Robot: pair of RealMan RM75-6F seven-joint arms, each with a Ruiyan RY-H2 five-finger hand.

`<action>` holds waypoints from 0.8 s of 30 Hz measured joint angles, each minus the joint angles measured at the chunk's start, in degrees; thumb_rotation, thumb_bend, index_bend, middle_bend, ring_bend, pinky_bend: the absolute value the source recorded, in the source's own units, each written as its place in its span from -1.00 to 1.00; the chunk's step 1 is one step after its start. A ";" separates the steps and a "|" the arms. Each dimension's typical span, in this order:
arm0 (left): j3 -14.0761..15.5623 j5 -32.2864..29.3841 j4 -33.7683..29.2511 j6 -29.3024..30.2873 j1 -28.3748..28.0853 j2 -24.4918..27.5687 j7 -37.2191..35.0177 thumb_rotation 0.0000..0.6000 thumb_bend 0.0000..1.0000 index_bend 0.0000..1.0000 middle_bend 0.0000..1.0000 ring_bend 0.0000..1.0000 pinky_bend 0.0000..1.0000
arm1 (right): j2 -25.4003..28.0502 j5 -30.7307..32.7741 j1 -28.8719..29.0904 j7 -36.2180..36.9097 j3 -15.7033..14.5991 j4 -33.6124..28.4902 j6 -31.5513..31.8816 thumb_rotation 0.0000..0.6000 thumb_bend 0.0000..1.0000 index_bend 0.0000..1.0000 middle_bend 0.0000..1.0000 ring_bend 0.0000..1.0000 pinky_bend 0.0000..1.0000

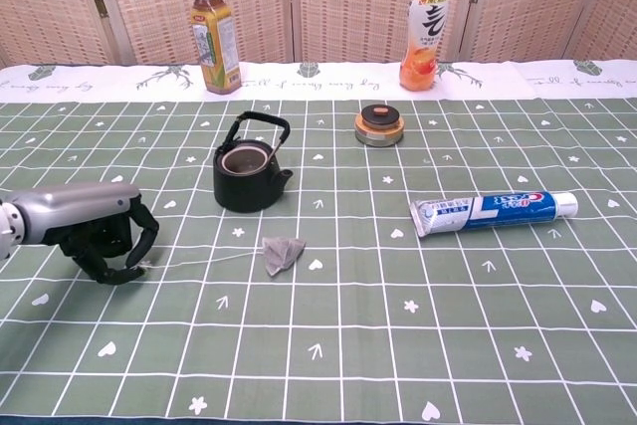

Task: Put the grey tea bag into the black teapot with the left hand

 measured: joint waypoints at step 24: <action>-4.38 3.79 -4.77 10.53 1.94 7.75 -1.16 1.00 -0.06 0.39 1.00 1.00 1.00 | 0.18 -0.41 -0.04 0.35 -0.15 -0.25 0.03 1.00 -0.27 -1.00 -1.00 -1.00 -1.00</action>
